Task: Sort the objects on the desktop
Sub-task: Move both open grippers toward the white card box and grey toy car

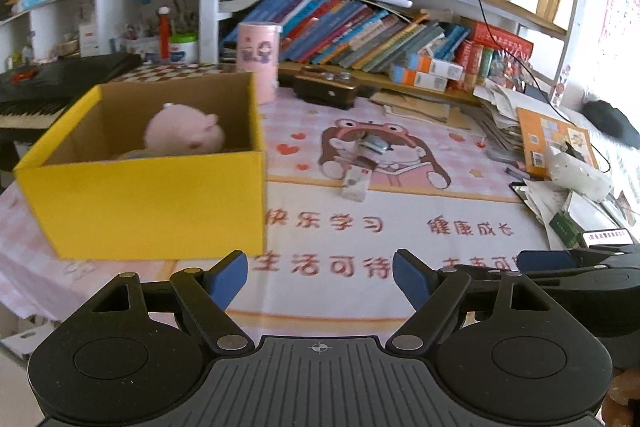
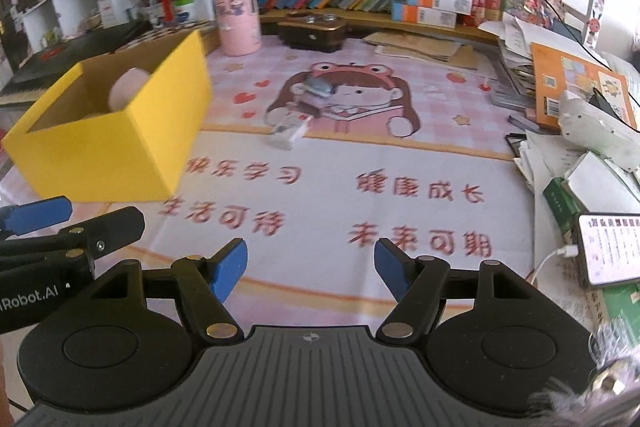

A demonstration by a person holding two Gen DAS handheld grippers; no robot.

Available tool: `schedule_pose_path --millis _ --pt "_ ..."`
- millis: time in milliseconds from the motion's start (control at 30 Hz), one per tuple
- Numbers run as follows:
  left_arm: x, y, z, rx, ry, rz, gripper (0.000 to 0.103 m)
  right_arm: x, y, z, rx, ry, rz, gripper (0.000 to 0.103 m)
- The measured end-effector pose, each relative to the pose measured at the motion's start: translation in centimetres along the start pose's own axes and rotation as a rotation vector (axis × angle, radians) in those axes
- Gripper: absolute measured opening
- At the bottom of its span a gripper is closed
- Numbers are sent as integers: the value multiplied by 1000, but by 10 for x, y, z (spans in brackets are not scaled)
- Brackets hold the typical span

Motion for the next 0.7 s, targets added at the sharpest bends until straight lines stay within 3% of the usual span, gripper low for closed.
schedule_pose_path --millis 433,700 --pt "-59 -23 33 -4 -28 -34 82 -48 -36 57 -36 -6 -3 68" --pt "-92 -34 38 -20 -92 -28 82 -71 -59 75 -29 -28 17 68"
Point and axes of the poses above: each gripper's, at about its wrist camera, not at the fingertips, and x roughly against the way its jaws point, z to its right, y to its underside, the point moved 5 cm from there along -x, roughly the way its jaws point, and after that the axes turned 13 degrees about y, right-handed, at the moved point
